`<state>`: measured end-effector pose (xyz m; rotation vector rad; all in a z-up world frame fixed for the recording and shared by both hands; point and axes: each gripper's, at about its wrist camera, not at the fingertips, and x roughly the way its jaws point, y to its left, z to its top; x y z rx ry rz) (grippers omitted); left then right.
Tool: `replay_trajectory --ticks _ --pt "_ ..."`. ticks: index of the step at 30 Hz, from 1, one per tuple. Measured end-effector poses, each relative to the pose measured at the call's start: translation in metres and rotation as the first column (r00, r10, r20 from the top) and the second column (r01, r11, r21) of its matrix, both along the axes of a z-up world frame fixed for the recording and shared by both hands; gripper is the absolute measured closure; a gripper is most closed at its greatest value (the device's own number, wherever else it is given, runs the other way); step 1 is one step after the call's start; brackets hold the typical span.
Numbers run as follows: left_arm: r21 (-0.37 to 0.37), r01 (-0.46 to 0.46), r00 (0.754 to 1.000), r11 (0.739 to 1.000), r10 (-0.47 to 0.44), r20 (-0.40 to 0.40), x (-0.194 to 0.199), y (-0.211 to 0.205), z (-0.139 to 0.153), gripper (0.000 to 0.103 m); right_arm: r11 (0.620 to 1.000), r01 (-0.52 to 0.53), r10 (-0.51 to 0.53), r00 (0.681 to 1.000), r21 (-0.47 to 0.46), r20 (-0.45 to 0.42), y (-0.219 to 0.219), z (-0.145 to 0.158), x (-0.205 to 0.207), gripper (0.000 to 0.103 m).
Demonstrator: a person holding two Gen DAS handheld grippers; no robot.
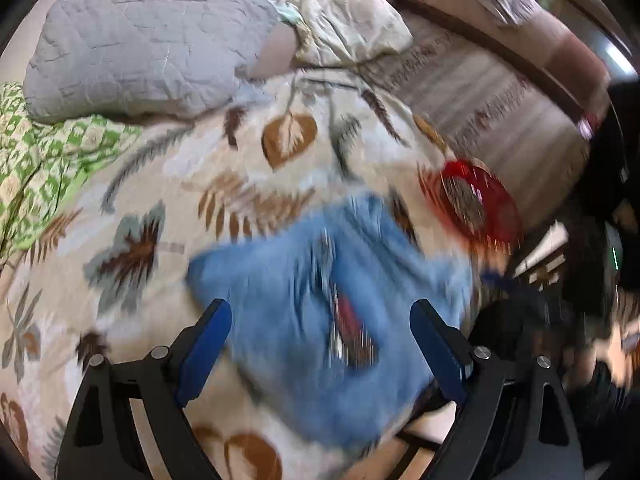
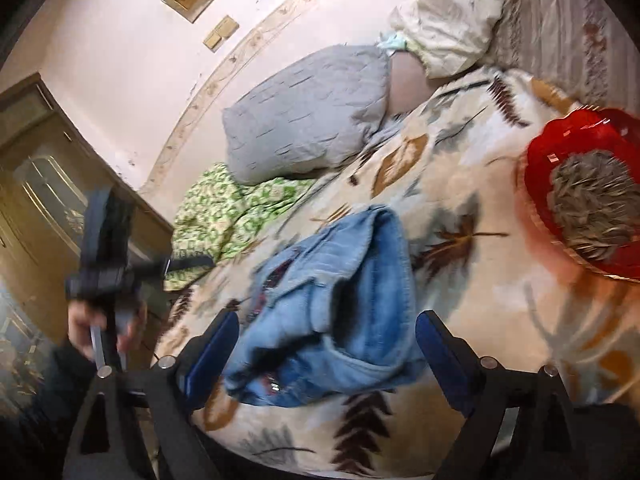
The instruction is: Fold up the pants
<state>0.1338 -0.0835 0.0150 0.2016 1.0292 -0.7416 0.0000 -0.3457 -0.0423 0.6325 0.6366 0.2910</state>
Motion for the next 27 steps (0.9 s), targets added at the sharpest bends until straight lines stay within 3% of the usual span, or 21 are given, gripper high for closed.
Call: replay_trajectory --ticks 3,6,10,13,14,15,16,20,23,27 --pt "0.022 0.041 0.999 0.999 -0.041 -0.033 -0.031 0.008 -0.018 0.012 0.998 -0.039 0.04 0.999 0.055 -0.022 0.006 -0.007 0.021 0.011" --pt "0.059 0.077 0.997 0.995 -0.076 -0.013 -0.056 0.003 -0.038 0.012 0.994 -0.064 0.069 0.996 0.09 -0.055 0.013 -0.013 0.038 0.012" --pt "0.073 0.097 0.995 0.993 -0.099 0.017 -0.07 -0.005 -0.061 0.012 0.994 -0.094 0.098 0.993 0.049 -0.063 0.024 -0.014 0.049 0.015" --pt "0.133 0.11 0.989 0.985 -0.121 0.08 -0.071 -0.016 -0.078 0.014 0.994 -0.111 0.111 0.99 0.0 -0.081 0.03 -0.014 0.056 0.038" --pt "0.161 0.105 0.987 0.981 -0.122 0.101 -0.07 -0.019 -0.082 0.032 0.993 -0.12 0.118 0.989 -0.013 -0.089 0.032 -0.015 0.058 0.059" --pt "0.188 0.099 0.987 0.977 -0.12 0.105 -0.068 -0.021 -0.085 0.05 0.99 -0.134 0.131 0.987 -0.032 -0.095 0.034 -0.015 0.059 0.068" --pt "0.189 0.101 0.989 0.977 -0.119 0.089 -0.066 -0.022 -0.086 0.052 0.988 -0.14 0.133 0.986 -0.064 -0.097 0.036 -0.014 0.058 0.069" --pt "0.147 0.137 0.983 0.98 -0.152 0.099 -0.072 -0.017 -0.072 0.085 0.972 -0.159 0.152 0.987 -0.175 -0.054 0.037 0.0 0.046 0.074" --pt "0.149 0.144 0.986 0.978 -0.155 0.066 -0.069 -0.012 -0.082 0.087 0.955 -0.152 0.13 0.986 -0.253 -0.101 0.035 -0.004 0.045 0.075" --pt "0.125 0.134 0.991 0.983 -0.136 0.007 -0.057 -0.009 -0.102 0.087 0.933 -0.186 0.118 0.967 -0.307 -0.227 0.04 -0.055 0.056 0.075"
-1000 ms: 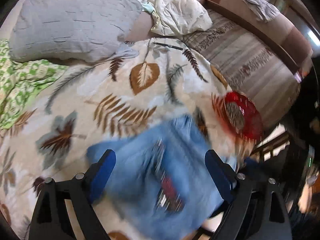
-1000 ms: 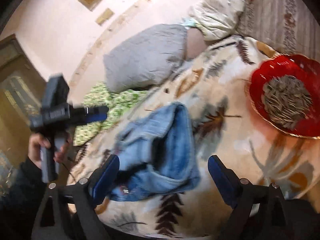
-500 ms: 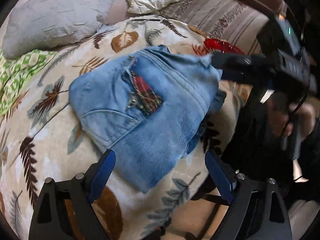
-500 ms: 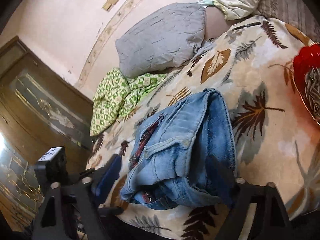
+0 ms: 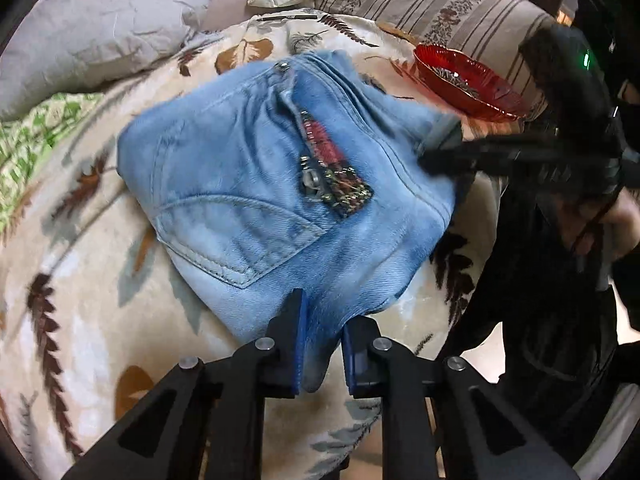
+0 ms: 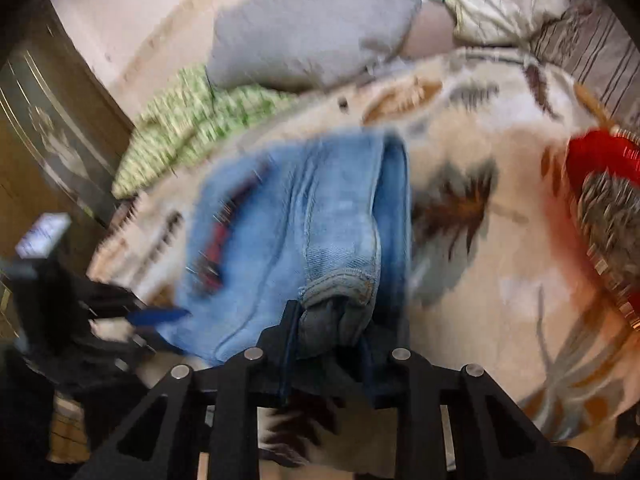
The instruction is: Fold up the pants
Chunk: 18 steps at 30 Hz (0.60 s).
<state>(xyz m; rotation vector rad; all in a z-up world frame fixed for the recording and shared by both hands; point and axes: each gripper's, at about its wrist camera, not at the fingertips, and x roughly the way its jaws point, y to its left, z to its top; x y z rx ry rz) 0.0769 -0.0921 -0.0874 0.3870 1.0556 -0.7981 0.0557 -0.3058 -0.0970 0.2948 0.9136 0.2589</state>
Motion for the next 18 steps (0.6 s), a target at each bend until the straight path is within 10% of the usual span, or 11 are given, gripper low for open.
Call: replay_trajectory --ticks 5,8,14,18 --pt "0.007 -0.002 0.999 1.0 0.002 0.033 -0.005 0.006 0.007 0.075 1.0 0.014 -0.014 1.0 0.001 0.013 -0.002 0.0 -0.001 0.064" --pt "0.043 -0.038 0.998 0.998 0.036 0.046 -0.01 0.016 0.021 0.015 1.0 0.001 -0.001 1.0 0.004 0.014 -0.005 0.012 -0.007 0.031" --pt "-0.035 -0.163 0.985 0.986 0.165 0.042 0.0 0.06 0.056 0.014 0.998 0.057 -0.056 0.997 -0.026 0.058 -0.028 0.04 -0.023 0.018" --pt "-0.09 -0.27 0.963 0.959 0.268 -0.034 0.02 0.086 0.066 0.013 0.99 0.071 -0.073 0.997 0.122 0.008 -0.044 0.038 -0.004 0.018"
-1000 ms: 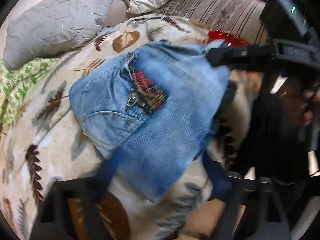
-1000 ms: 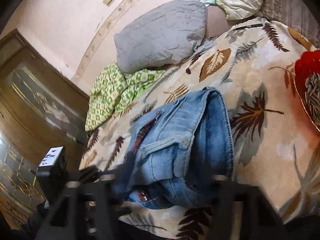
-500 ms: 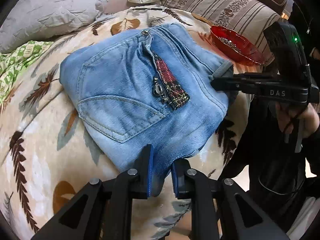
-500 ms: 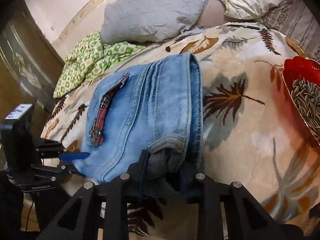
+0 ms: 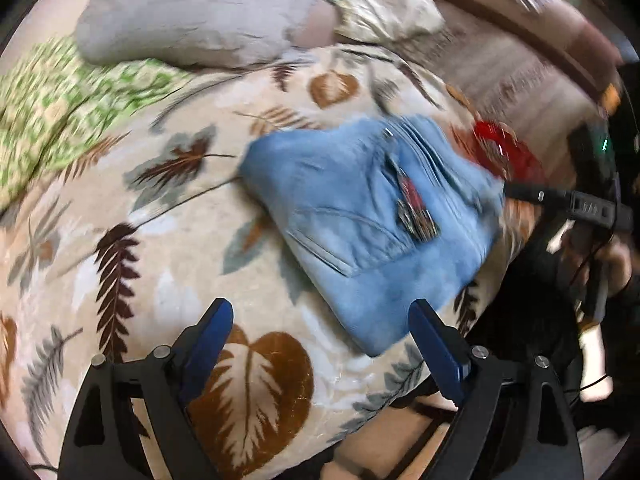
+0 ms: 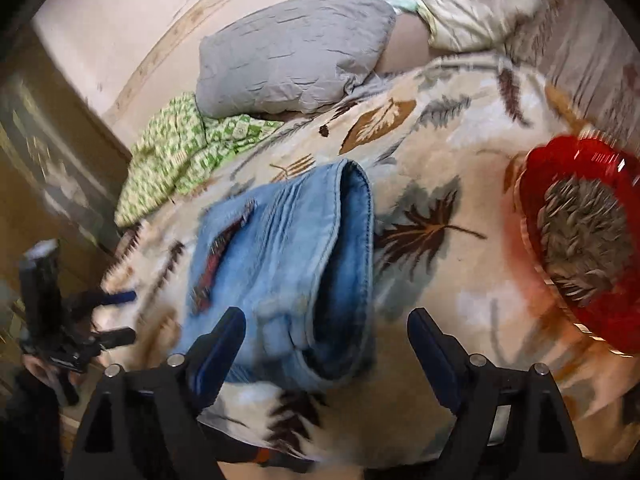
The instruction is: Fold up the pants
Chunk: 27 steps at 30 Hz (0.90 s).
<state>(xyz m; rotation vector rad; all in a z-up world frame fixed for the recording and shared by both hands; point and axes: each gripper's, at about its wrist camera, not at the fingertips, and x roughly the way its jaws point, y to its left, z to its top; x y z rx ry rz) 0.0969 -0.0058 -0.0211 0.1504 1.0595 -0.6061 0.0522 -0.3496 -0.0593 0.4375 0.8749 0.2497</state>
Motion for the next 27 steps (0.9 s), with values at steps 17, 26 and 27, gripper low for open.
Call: replay_trajectory --ticks 17,26,27 --pt "-0.182 -0.202 0.952 0.962 0.15 -0.266 0.069 -0.043 -0.089 0.001 0.984 -0.071 0.096 0.983 0.164 -0.154 0.018 -0.062 0.058 0.017" --pt "-0.169 -0.185 0.97 0.968 0.153 -0.187 0.064 -0.053 -0.093 0.002 0.992 -0.102 0.11 0.987 0.074 -0.119 0.041 -0.066 0.068 0.025" --pt "-0.165 -0.175 0.973 0.971 0.145 -0.179 0.063 -0.054 -0.091 0.016 0.994 -0.107 0.111 0.987 0.036 -0.116 0.046 -0.064 0.067 0.028"
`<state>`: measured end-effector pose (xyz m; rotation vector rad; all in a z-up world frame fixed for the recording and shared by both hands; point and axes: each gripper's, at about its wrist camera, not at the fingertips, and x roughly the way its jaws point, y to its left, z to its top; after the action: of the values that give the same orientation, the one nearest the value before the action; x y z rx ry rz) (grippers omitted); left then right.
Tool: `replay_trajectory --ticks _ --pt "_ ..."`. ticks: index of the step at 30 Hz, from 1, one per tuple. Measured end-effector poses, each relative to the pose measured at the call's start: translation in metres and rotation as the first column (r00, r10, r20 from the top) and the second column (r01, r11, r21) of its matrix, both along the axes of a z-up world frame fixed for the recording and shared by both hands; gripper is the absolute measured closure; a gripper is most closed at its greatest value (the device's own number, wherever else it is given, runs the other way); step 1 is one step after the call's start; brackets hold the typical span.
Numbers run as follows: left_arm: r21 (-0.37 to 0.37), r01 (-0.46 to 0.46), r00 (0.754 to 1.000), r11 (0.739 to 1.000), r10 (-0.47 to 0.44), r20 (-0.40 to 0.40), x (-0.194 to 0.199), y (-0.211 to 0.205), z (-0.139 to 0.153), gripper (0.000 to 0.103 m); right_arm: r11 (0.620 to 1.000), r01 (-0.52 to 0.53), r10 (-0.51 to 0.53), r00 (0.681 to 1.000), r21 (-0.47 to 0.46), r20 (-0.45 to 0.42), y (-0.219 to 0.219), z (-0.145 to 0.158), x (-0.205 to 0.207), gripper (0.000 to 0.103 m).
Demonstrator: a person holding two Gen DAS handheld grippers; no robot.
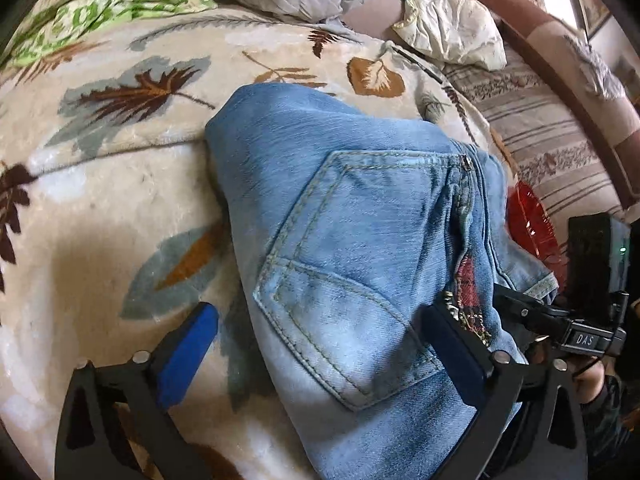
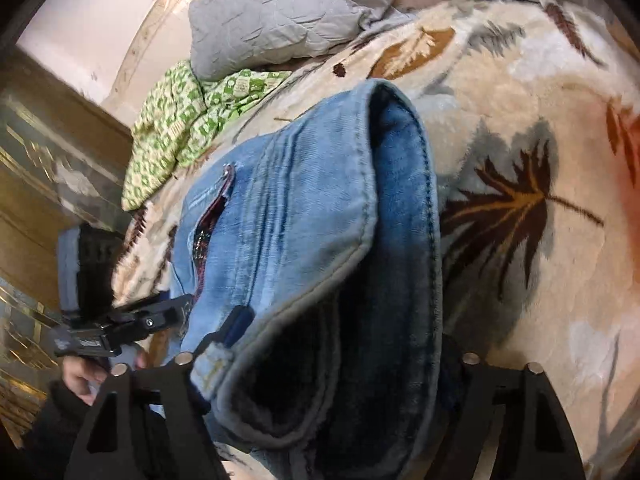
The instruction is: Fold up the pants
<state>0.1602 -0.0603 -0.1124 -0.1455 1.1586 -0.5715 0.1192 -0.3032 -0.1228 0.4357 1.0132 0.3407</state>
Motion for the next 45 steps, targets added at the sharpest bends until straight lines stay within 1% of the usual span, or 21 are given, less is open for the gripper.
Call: replay_trajectory --ticks 1,2,3,4,5,6,8,10,15,19,23,27,31,33,35,38,39,40,41,43,45 --pt "-0.024 0.026 1.0 0.999 -0.026 0.014 -0.001 -0.002 0.005 0.03 1.0 -0.002 0.002 1.0 -0.02 0.006 0.003 0.003 -0.001 0.031" --pt "-0.021 0.028 0.999 0.999 -0.027 0.032 -0.003 -0.002 0.01 0.042 1.0 -0.004 0.004 1.0 -0.031 0.011 0.005 0.005 -0.003 0.038" --pt "0.001 0.03 0.998 1.0 -0.03 0.05 -0.006 -0.002 0.015 0.054 0.999 -0.006 0.007 1.0 -0.048 0.022 0.008 0.01 -0.005 0.042" --pt "0.0 0.053 0.996 0.999 -0.052 0.072 -0.011 -0.004 0.021 0.061 0.998 -0.01 0.013 0.999 -0.067 0.04 0.011 0.017 -0.008 0.045" --pt "-0.004 0.063 0.994 0.998 -0.062 0.086 -0.015 -0.004 0.025 0.064 0.997 -0.016 0.021 0.998 -0.082 0.057 0.013 0.022 -0.012 0.05" --pt "0.003 0.068 0.992 0.998 -0.068 0.103 -0.019 -0.004 0.029 0.066 0.995 -0.019 0.027 0.997 -0.098 0.079 0.016 0.029 -0.016 0.052" --pt "0.015 0.081 0.987 0.997 -0.082 0.138 -0.027 -0.006 0.034 0.067 0.995 -0.029 0.04 0.993 -0.1 0.112 0.022 0.04 -0.024 0.055" --pt "0.018 0.084 0.984 0.996 -0.086 0.158 -0.034 -0.004 0.038 0.067 0.996 -0.03 0.041 0.99 -0.088 0.131 0.024 0.045 -0.031 0.056" --pt "0.025 0.08 0.98 0.996 -0.083 0.183 -0.043 0.003 0.046 0.068 0.999 -0.023 0.029 0.987 -0.038 0.157 0.023 0.045 -0.046 0.058" --pt "0.028 0.063 0.973 0.998 -0.068 0.223 -0.042 0.011 0.063 0.068 0.999 -0.027 0.032 0.98 -0.028 0.197 0.032 0.053 -0.048 0.06" --pt "0.039 0.036 0.962 0.999 -0.046 0.27 -0.031 0.017 0.084 0.068 0.999 -0.036 0.042 0.968 -0.031 0.246 0.039 0.069 -0.041 0.061" --pt "0.058 0.017 0.95 0.998 -0.034 0.31 -0.014 0.018 0.096 0.068 0.997 -0.034 0.051 0.955 -0.064 0.292 0.047 0.086 -0.021 0.061" --pt "0.049 -0.006 0.948 0.999 -0.01 0.318 0.012 0.024 0.102 0.068 0.996 -0.036 0.06 0.947 -0.081 0.316 0.051 0.099 0.007 0.061" --pt "0.06 -0.014 0.946 0.998 -0.006 0.323 0.025 0.026 0.098 0.068 0.995 -0.037 0.066 0.945 -0.095 0.32 0.053 0.098 0.025 0.061" --pt "0.064 -0.027 0.957 0.998 0.007 0.289 0.04 0.029 0.084 0.068 0.994 -0.039 0.068 0.95 -0.101 0.303 0.056 0.088 0.042 0.061" --pt "0.102 -0.036 0.981 0.994 0.016 0.192 0.059 0.033 0.043 0.067 0.993 -0.045 0.07 0.969 -0.11 0.238 0.06 0.062 0.063 0.061" --pt "0.14 -0.046 0.988 0.989 0.025 0.149 0.065 0.033 0.023 0.061 0.992 -0.045 0.068 0.979 -0.117 0.193 0.063 0.047 0.071 0.061" --pt "0.154 -0.064 0.989 0.986 0.042 0.143 0.068 0.036 0.007 0.057 0.988 -0.042 0.065 0.986 -0.146 0.153 0.066 0.033 0.077 0.061" --pt "0.129 -0.069 0.988 0.989 0.051 0.143 0.069 0.038 0.002 0.055 0.982 -0.033 0.058 0.989 -0.186 0.135 0.068 0.021 0.08 0.059" --pt "0.074 -0.09 0.99 0.993 0.081 0.115 0.071 0.045 -0.003 0.055 0.984 -0.013 0.034 0.992 -0.176 0.119 0.066 0.008 0.083 0.056" --pt "0.091 -0.077 0.99 0.993 0.065 0.127 0.07 0.043 -0.003 0.054 0.986 -0.01 0.027 0.994 -0.164 0.106 0.064 0.006 0.087 0.054"
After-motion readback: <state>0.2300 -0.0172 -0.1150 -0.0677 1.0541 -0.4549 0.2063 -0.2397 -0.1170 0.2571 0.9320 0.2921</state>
